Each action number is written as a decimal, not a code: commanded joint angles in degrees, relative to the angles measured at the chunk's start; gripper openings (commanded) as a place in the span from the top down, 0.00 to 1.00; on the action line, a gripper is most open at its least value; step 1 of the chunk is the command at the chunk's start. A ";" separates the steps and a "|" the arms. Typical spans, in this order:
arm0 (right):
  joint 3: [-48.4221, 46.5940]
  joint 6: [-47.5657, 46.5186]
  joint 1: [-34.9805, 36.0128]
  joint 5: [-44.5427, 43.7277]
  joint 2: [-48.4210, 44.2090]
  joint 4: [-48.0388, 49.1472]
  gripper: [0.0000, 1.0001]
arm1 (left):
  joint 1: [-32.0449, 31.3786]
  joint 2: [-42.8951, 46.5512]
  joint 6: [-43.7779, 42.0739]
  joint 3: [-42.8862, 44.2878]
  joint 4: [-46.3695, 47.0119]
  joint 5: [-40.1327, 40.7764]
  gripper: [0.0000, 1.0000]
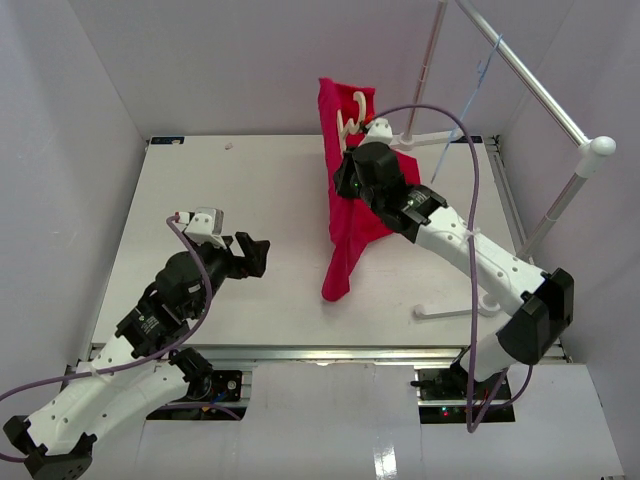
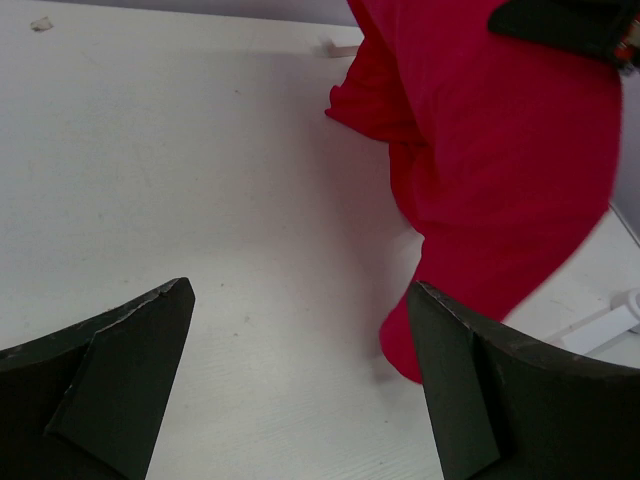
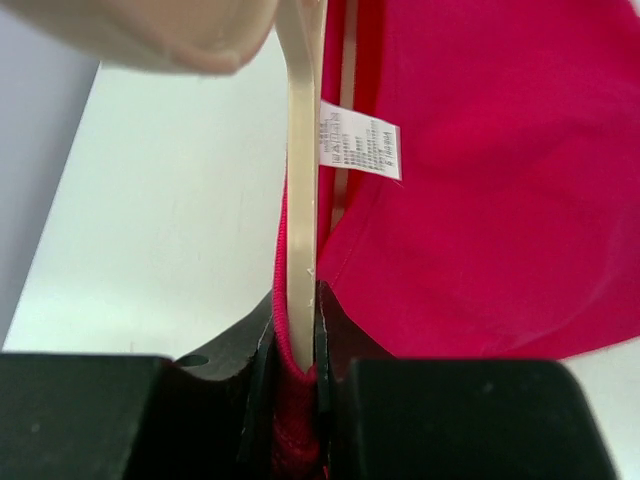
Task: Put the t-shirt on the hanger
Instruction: Place the hanger at the clothesline, then reset both arms
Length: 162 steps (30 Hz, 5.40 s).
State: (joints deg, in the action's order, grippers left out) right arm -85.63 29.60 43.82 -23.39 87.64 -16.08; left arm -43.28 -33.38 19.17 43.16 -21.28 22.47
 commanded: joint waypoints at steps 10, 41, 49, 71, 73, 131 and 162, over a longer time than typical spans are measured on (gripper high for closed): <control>7.26 4.14 11.86 -16.56 -12.23 -4.81 0.92 | 0.02 0.49 1.34 2.92 -5.06 4.93 0.02; 7.88 49.76 24.36 -45.04 -28.22 -58.80 0.92 | 0.04 -8.00 6.34 5.43 -8.82 4.70 0.02; -3.00 38.16 13.67 -46.37 -25.43 -58.72 0.92 | 0.03 -9.15 7.27 4.57 -8.35 3.21 0.02; -22.25 32.77 -2.53 -44.82 -14.17 -52.17 0.92 | -0.01 -7.45 7.81 2.32 -8.17 0.15 0.02; -24.34 32.89 -2.99 -45.21 -12.55 -51.82 0.92 | 0.04 -7.66 7.85 1.94 -8.08 -0.32 0.02; -9.69 11.13 -16.48 -30.93 -17.70 -27.35 0.10 | 0.00 -9.73 8.69 1.20 1.67 -12.87 0.02; -15.42 1.74 -16.31 -23.47 -26.50 -37.90 0.10 | -0.05 -12.97 6.21 -2.64 12.58 -32.10 0.02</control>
State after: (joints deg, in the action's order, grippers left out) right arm -97.18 35.39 27.49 -49.45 61.98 -55.86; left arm -43.24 -47.13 26.25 41.25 -10.49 -8.20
